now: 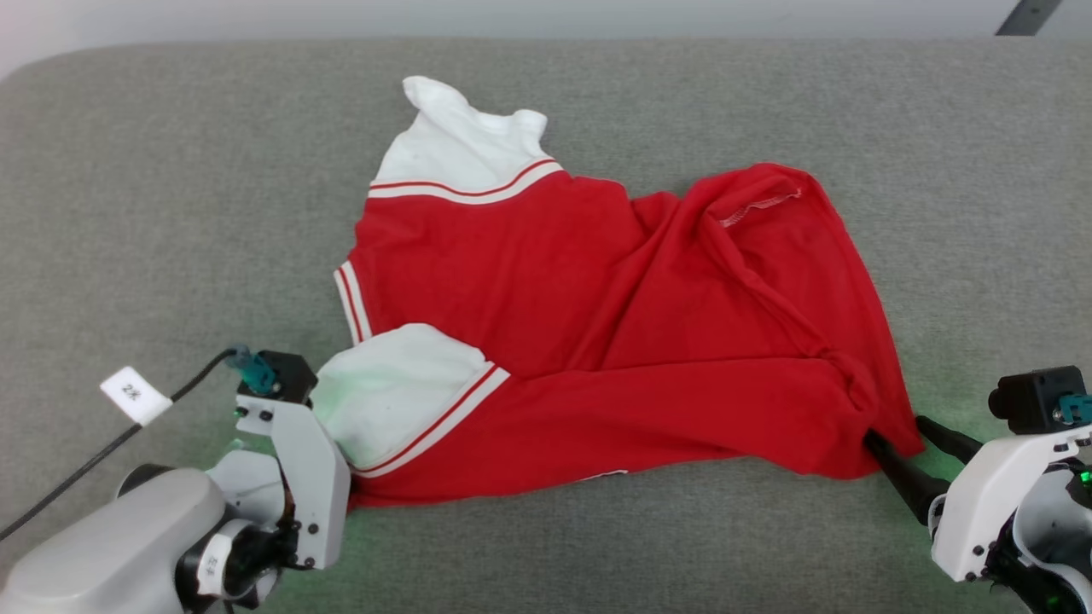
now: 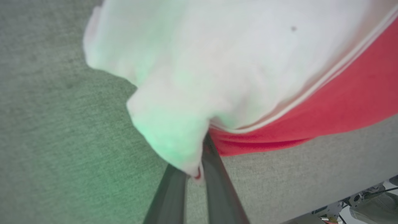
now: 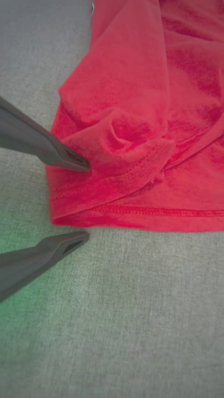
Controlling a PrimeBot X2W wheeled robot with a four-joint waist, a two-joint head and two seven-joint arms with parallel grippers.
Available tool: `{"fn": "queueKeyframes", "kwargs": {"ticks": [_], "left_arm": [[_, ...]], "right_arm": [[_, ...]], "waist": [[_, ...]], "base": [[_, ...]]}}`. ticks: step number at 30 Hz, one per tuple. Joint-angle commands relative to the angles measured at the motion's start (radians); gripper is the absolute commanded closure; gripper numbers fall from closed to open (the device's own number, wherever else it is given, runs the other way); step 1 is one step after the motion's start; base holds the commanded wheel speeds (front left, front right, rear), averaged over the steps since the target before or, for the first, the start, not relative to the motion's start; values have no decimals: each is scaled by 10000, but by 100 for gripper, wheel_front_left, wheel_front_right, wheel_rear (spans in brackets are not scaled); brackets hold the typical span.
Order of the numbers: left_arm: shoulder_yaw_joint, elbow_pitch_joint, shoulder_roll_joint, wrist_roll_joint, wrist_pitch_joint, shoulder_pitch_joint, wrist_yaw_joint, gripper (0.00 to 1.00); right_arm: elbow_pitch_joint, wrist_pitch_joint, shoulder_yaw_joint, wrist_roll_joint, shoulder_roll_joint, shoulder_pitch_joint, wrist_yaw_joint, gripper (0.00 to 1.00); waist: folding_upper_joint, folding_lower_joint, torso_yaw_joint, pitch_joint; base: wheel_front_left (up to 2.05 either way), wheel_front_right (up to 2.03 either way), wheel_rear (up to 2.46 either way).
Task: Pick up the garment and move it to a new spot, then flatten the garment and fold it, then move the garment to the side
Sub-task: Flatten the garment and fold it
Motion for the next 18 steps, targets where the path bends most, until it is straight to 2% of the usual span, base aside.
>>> {"fn": "queueKeyframes", "kwargs": {"ticks": [1, 5, 6, 7, 13, 18], "left_arm": [[-294, 143, -578, 11, 22, 194, -138, 100], [-361, 282, -706, 112, 41, 134, -281, 100], [-389, 336, -726, 135, 48, 104, -313, 100], [-411, 403, -739, 153, 55, 89, -367, 100], [-478, 756, -807, 192, 113, -11, -657, 100], [-488, 703, -463, 232, 292, -129, -775, 100]], "right_arm": [[141, 206, -88, -25, 97, -102, -13, 0], [746, 1126, 50, -278, 283, -232, -13, 0], [904, 1298, 66, -326, 346, -274, -15, 64], [1078, 1474, 99, -413, 363, -341, -15, 100], [1326, 1969, 142, -425, 313, -534, -13, 100], [793, 2306, 51, -157, -166, -169, -15, 100]], "waist": [[-1, 1, 153, -3], [-1, 1, 269, 5], [-1, 1, 293, 3], [-1, 1, 311, -1], [-1, 1, 383, -65], [-1, 1, 378, -177]], "base": [[0, 0, 0], [0, 0, 0], [0, 0, 0], [0, 0, 0], [0, 0, 0], [0, 0, 0]]}}
